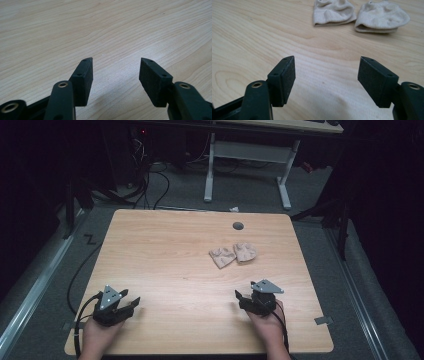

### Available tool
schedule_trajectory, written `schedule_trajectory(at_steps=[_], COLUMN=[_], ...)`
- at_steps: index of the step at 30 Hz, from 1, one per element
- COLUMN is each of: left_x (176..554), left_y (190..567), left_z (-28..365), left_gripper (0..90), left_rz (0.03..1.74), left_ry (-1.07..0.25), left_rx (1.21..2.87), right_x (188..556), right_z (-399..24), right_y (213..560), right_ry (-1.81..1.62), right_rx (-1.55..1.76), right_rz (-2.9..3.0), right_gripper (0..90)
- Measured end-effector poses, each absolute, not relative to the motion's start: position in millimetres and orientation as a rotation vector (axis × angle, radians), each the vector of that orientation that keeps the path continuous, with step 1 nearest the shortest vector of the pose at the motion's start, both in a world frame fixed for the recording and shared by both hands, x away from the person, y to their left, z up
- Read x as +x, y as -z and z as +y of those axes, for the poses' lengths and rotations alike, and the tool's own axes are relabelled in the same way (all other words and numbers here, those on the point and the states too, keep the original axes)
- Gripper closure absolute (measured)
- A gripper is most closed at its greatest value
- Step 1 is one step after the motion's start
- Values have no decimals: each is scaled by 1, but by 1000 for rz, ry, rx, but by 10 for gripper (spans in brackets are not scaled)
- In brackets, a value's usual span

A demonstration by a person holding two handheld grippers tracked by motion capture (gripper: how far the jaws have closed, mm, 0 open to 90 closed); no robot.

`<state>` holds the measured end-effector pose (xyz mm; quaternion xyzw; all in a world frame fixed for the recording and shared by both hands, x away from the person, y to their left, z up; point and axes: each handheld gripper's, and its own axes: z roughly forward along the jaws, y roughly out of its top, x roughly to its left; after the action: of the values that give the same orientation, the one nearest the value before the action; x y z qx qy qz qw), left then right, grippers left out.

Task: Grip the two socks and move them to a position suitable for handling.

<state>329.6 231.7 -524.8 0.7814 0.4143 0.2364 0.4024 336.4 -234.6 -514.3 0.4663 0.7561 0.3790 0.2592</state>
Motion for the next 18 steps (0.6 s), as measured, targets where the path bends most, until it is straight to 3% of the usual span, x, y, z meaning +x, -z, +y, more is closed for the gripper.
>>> schedule_trajectory(at_steps=[18], left_x=[331], left_y=[523], left_z=[235], left_gripper=[454], left_rz=[1039], left_ry=[-577], left_rx=[1968], right_x=[386], right_z=[-221], right_y=[487], right_ry=[-1036], right_rx=[1299], right_rz=[2061], right_gripper=[362])
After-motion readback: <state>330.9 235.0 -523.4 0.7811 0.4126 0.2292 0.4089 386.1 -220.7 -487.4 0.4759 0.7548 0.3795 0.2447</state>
